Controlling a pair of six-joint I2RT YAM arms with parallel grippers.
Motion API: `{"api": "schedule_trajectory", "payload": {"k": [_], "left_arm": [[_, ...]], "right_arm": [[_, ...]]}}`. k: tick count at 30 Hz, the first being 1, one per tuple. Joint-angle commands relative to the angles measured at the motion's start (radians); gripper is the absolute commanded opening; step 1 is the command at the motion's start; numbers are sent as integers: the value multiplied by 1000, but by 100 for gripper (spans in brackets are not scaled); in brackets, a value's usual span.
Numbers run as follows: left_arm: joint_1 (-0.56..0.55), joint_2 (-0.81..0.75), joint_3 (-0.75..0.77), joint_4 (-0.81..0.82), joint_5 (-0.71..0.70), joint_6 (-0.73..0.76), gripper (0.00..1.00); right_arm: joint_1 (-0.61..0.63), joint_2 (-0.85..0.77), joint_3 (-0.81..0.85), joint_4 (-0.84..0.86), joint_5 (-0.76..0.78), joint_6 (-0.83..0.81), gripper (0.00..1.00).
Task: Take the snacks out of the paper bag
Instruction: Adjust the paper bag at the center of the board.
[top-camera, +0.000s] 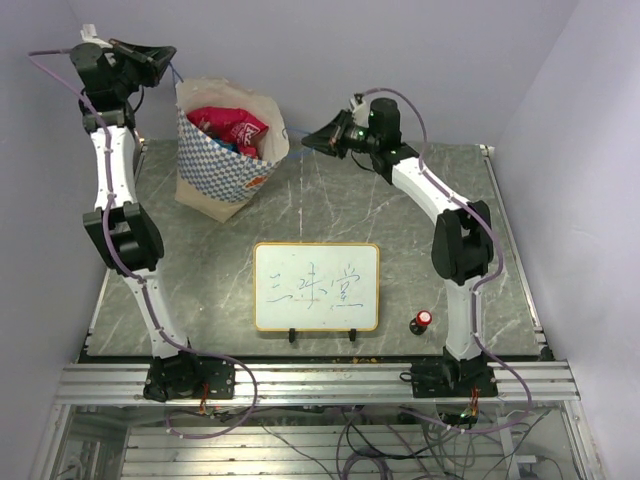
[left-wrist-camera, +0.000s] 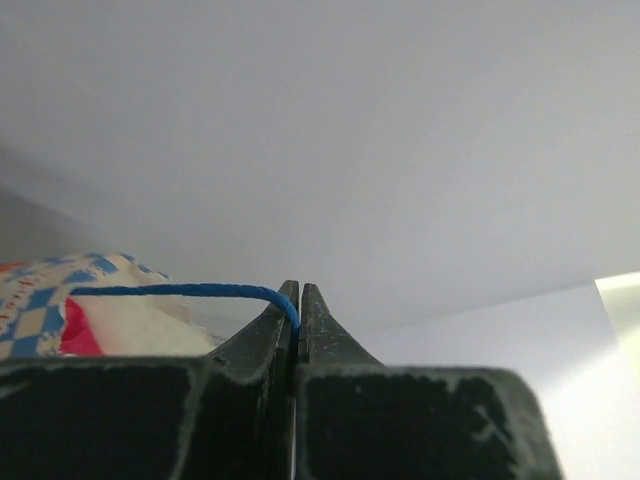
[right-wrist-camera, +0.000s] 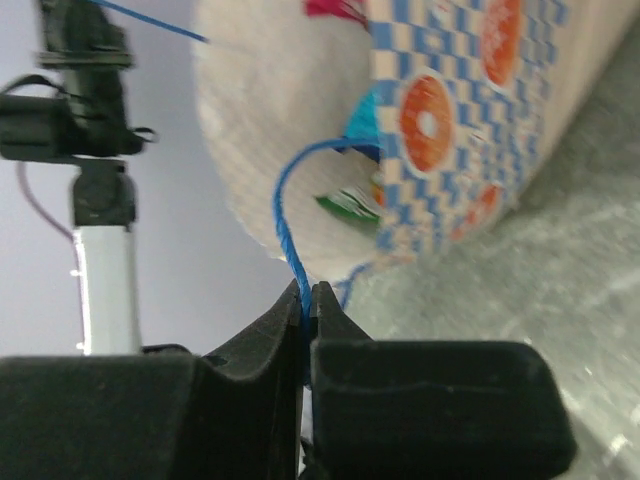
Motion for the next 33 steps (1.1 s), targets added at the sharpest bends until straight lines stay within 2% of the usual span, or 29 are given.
{"api": "schedule_trajectory", "payload": {"k": [1,10,13,19,26,31,33], "left_arm": [[-100,-93,-24,273,54,-50,7],[-260,-211,-259,291,132,-11,7],[-316,-257,-329,282,148,9,7],[-359,-365,-521,288,187,27,7],[-355,-450,-562,-21,172,237,7],[-353,-491,-682,134,161,91,7],[-354,-503,-698,136,161,83,7]], "right_arm": [[-10,-108,-128,-21,-25,-87,0],[-49,-258,-392,-119,-40,-195,0],[-58,-294,-426,-184,-30,-268,0],[-58,-355,-458,-310,-15,-407,0],[-37,-412,-513,-397,15,-524,0],[-37,-421,-515,-470,48,-583,0],[-37,-431,-523,-493,75,-610,0]]}}
